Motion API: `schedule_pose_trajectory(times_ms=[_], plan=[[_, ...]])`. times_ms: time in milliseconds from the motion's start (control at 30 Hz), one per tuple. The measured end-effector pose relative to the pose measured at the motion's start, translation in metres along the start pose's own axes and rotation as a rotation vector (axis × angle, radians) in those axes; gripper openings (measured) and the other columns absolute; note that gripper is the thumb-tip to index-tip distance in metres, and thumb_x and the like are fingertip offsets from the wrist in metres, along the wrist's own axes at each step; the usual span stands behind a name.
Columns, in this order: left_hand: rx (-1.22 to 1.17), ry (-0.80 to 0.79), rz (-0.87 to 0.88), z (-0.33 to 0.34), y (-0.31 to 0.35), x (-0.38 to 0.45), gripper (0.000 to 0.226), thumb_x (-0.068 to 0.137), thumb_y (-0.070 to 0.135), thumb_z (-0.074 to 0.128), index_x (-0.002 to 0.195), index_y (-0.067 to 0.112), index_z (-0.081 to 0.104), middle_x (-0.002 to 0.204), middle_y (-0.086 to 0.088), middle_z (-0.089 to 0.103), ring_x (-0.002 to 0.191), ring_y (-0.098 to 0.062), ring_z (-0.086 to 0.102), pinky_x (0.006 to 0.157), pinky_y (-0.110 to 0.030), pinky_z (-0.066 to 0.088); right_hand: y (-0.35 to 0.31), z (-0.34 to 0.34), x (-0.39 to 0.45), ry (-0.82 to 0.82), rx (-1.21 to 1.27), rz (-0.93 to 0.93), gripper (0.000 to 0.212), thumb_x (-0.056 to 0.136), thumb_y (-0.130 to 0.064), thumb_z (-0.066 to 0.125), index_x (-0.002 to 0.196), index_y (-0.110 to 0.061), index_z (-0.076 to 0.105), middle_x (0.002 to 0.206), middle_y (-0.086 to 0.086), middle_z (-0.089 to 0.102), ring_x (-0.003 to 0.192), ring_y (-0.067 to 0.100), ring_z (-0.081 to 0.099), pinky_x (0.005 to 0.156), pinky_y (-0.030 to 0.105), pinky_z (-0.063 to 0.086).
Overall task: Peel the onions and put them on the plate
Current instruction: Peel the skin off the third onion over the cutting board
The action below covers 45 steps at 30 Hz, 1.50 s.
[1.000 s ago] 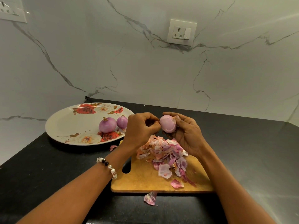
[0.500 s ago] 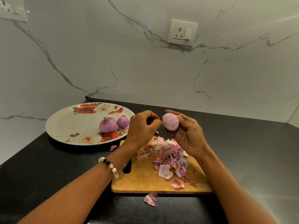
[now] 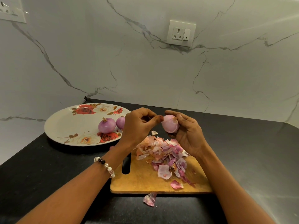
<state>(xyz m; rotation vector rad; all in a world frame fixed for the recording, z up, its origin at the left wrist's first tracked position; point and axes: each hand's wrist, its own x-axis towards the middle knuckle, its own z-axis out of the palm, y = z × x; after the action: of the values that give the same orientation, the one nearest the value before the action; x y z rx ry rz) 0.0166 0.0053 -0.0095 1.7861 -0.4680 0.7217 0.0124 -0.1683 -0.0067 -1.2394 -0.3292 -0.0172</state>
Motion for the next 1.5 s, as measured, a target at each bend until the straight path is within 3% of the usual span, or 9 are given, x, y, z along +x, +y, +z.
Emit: schedule_pose_trajectory(times_ms=[133, 400, 667, 800, 1000, 1100, 1200, 1367, 1500], plan=[[0.037, -0.064, 0.199, 0.0, 0.001, -0.002, 0.031, 0.081, 0.031, 0.07, 0.103, 0.009, 0.072, 0.093, -0.002, 0.071, 0.081, -0.009, 0.066, 0.069, -0.012, 0.052, 0.004, 0.0, 0.001, -0.018, -0.026, -0.011, 0.032, 0.105, -0.014, 0.035, 0.108, -0.007, 0.066, 0.105, 0.008, 0.072, 0.095, 0.024, 0.068, 0.074, 0.03, 0.061], [0.239, -0.159, 0.392, -0.003, -0.006, 0.001, 0.026, 0.082, 0.022, 0.066, 0.099, 0.004, 0.073, 0.085, -0.008, 0.072, 0.072, -0.011, 0.065, 0.064, -0.006, 0.047, 0.01, -0.004, 0.004, -0.033, -0.184, -0.049, 0.028, 0.101, -0.017, 0.043, 0.107, -0.011, 0.069, 0.106, 0.007, 0.071, 0.096, 0.023, 0.068, 0.077, 0.032, 0.061], [0.284, -0.198, 0.387, -0.005, -0.008, 0.0, 0.024, 0.08, 0.022, 0.067, 0.09, 0.002, 0.075, 0.074, -0.007, 0.071, 0.065, -0.004, 0.057, 0.063, -0.004, 0.041, 0.016, -0.006, 0.005, -0.04, -0.315, -0.063, 0.03, 0.089, -0.031, 0.051, 0.107, -0.016, 0.07, 0.107, 0.005, 0.072, 0.099, 0.027, 0.068, 0.085, 0.046, 0.056], [0.277, -0.246, 0.386, -0.007, -0.008, 0.002, 0.022, 0.079, 0.021, 0.068, 0.091, 0.003, 0.074, 0.075, -0.007, 0.072, 0.065, -0.002, 0.057, 0.059, 0.0, 0.042, 0.015, -0.006, 0.005, -0.04, -0.328, -0.059, 0.026, 0.096, -0.024, 0.049, 0.107, -0.016, 0.07, 0.109, 0.008, 0.071, 0.099, 0.026, 0.068, 0.077, 0.032, 0.06], [0.287, -0.268, 0.391, -0.008, -0.009, 0.003, 0.023, 0.078, 0.021, 0.069, 0.092, 0.003, 0.075, 0.076, -0.007, 0.072, 0.065, -0.001, 0.057, 0.058, 0.001, 0.041, 0.015, -0.005, 0.004, -0.044, -0.369, -0.07, 0.027, 0.096, -0.026, 0.048, 0.106, -0.017, 0.071, 0.106, 0.005, 0.071, 0.094, 0.022, 0.069, 0.066, 0.023, 0.057], [0.308, -0.28, 0.402, -0.008, -0.009, 0.003, 0.02, 0.079, 0.018, 0.07, 0.091, 0.003, 0.074, 0.075, -0.006, 0.072, 0.064, -0.002, 0.058, 0.058, 0.001, 0.041, 0.016, -0.005, 0.004, -0.041, -0.403, -0.07, 0.025, 0.099, -0.021, 0.046, 0.106, -0.019, 0.07, 0.108, 0.004, 0.071, 0.098, 0.023, 0.069, 0.07, 0.025, 0.058], [0.363, -0.256, 0.439, -0.008, -0.009, 0.001, 0.019, 0.079, 0.015, 0.07, 0.091, 0.002, 0.074, 0.075, -0.008, 0.072, 0.063, -0.011, 0.064, 0.064, -0.001, 0.04, 0.017, -0.003, 0.003, -0.04, -0.41, -0.066, 0.024, 0.1, -0.019, 0.046, 0.105, -0.021, 0.069, 0.106, 0.002, 0.071, 0.098, 0.021, 0.069, 0.075, 0.027, 0.059], [0.478, -0.149, 0.457, -0.001, -0.007, -0.003, 0.02, 0.08, 0.018, 0.066, 0.086, 0.0, 0.073, 0.074, -0.01, 0.071, 0.062, -0.019, 0.066, 0.063, -0.018, 0.049, 0.017, 0.0, 0.002, -0.034, -0.405, -0.111, 0.023, 0.099, -0.019, 0.047, 0.107, -0.022, 0.069, 0.103, 0.0, 0.072, 0.096, 0.023, 0.071, 0.079, 0.046, 0.059], [0.499, -0.06, 0.407, 0.004, -0.005, -0.006, 0.013, 0.076, 0.006, 0.075, 0.085, -0.001, 0.071, 0.074, -0.012, 0.07, 0.062, -0.02, 0.065, 0.063, -0.016, 0.046, 0.017, 0.001, 0.001, -0.038, -0.387, -0.137, 0.024, 0.096, -0.023, 0.051, 0.112, -0.02, 0.068, 0.11, 0.002, 0.071, 0.1, 0.025, 0.07, 0.077, 0.042, 0.061]])
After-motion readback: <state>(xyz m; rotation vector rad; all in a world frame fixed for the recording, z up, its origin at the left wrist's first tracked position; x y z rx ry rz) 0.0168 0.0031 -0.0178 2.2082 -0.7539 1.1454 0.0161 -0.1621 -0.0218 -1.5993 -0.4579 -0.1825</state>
